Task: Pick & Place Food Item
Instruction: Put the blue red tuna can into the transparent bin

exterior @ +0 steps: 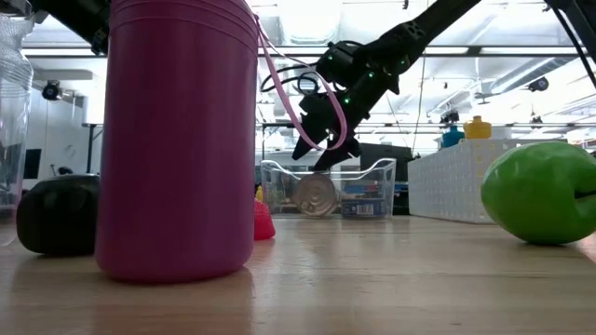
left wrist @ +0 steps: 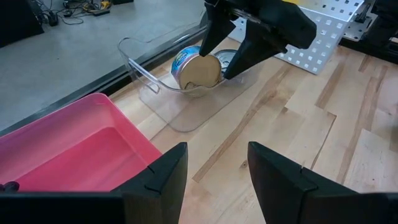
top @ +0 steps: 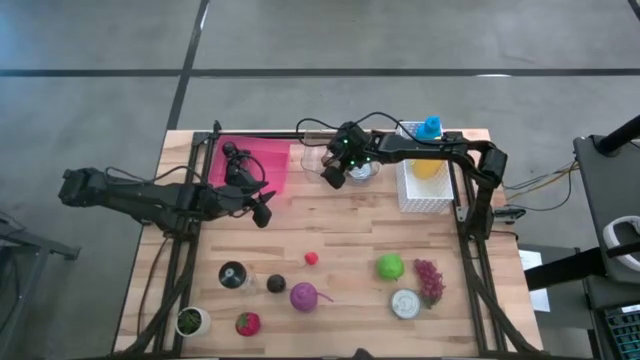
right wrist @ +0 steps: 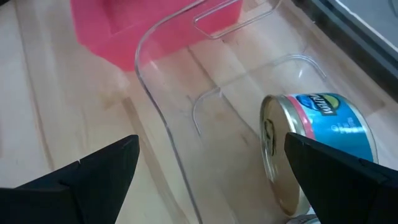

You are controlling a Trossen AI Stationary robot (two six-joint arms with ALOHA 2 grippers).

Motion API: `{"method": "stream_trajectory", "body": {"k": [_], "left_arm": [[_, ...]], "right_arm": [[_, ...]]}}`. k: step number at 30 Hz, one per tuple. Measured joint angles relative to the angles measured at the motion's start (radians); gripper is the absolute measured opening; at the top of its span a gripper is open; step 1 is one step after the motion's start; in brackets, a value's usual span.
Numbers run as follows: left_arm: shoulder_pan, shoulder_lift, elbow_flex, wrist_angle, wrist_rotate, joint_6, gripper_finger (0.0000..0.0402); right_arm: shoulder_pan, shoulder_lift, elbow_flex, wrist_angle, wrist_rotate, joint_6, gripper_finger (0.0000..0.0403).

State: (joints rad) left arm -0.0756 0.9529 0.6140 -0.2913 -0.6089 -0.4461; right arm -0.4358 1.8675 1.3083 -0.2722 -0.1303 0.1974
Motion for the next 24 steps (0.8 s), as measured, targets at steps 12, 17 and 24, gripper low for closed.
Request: {"method": "stream_trajectory", "body": {"k": [12,17,24], "left_arm": [[0.000,0.000,0.000,0.000,0.000,0.000,0.0173],[0.000,0.000,0.000,0.000,0.000,0.000,0.0170],[0.000,0.000,0.000,0.000,0.000,0.000,0.0172]], "right_arm": [[-0.035,0.000,-0.002,0.017,0.056,-0.018,0.0400],[-0.057,0.000,-0.002,0.043,0.055,-0.017,0.0400],[-0.066,0.000,-0.004,0.041,0.053,0.000,0.0400]]}}
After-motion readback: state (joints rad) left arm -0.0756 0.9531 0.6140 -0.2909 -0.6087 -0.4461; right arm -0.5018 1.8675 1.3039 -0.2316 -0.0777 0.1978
